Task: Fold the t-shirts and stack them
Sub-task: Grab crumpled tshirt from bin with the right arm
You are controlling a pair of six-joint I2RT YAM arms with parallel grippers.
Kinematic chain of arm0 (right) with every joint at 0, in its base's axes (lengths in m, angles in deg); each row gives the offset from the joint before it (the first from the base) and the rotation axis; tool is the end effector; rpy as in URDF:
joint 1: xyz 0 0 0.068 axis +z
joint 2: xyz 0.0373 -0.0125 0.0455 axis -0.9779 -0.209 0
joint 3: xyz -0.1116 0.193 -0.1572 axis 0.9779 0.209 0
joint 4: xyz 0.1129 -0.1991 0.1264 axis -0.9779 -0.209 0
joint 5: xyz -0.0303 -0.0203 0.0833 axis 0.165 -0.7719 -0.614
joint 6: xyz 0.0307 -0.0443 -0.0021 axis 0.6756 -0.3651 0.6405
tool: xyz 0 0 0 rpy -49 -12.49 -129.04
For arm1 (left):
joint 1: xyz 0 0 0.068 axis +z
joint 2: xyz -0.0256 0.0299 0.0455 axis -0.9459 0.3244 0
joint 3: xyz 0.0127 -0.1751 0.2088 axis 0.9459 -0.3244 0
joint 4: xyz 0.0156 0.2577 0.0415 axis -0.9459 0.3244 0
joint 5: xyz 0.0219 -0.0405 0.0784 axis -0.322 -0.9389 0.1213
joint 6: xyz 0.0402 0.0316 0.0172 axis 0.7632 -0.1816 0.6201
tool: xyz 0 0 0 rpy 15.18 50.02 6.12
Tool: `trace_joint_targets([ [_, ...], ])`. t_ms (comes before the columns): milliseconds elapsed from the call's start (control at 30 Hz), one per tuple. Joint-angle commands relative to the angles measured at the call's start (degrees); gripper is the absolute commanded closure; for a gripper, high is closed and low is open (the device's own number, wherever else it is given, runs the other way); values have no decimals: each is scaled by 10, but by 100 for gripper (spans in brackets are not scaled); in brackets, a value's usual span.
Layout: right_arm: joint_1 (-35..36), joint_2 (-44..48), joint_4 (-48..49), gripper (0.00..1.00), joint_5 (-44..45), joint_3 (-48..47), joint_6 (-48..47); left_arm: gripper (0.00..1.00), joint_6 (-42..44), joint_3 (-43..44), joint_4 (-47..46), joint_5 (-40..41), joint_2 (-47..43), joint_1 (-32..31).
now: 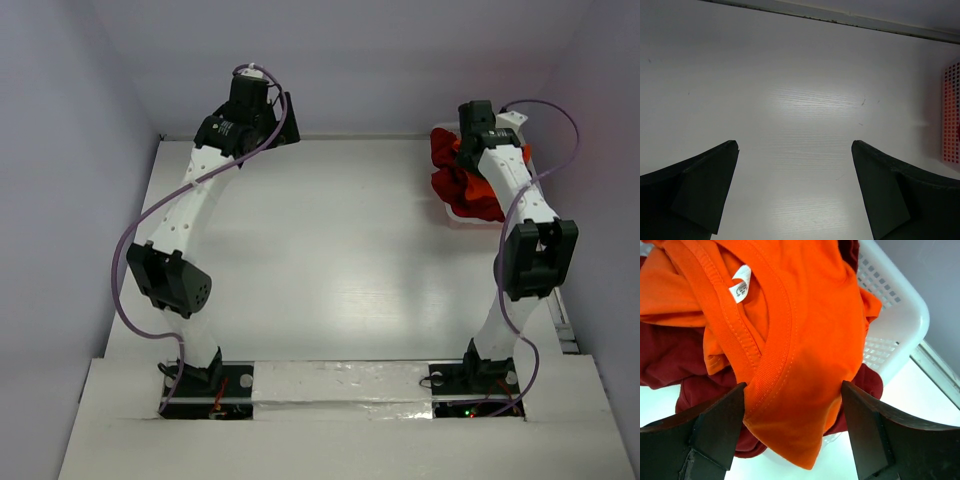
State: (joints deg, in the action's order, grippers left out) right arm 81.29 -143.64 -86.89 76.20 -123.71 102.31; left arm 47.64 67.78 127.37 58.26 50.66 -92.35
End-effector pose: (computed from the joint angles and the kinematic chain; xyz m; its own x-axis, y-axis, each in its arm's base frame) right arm 0.4049 0.0006 0.3277 -0.5055 0.3842 -0.7726 0.7191 0.6825 -0.1311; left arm 0.3761 -0.1417 0.4336 -0.4914 -0.1917 -0.8496 0.0896 0.9592 -0.2683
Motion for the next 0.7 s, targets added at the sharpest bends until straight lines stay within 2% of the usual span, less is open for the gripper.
trace_joint_targets([
  [0, -4, -11, -13, 19, -18, -30, 4, 1, 5, 25, -3, 0, -3, 0],
  [100, -4, -19, -16, 20, -50, -40, -4, 1, 4, 27, -3, 0, -2, 0],
  [200, -4, -23, -22, 32, -57, -49, -1, 1, 4, 30, -2, 1, -1, 0],
  [300, -4, -18, -23, 55, -50, -54, 2, 1, 3, 32, -3, 0, 0, 0],
  [333, -4, -17, -23, 67, -49, -56, 2, 1, 3, 32, -3, 1, 1, 0],
  [500, -4, -14, -29, 90, -35, -60, 12, 1, 3, 31, -2, 0, 2, 0],
  [533, -4, -14, -30, 99, -32, -58, 16, 1, 3, 31, -3, 0, 2, 0],
  [667, -4, 8, -24, 100, -8, -42, 31, 1, 3, 29, -3, 0, 1, 0],
])
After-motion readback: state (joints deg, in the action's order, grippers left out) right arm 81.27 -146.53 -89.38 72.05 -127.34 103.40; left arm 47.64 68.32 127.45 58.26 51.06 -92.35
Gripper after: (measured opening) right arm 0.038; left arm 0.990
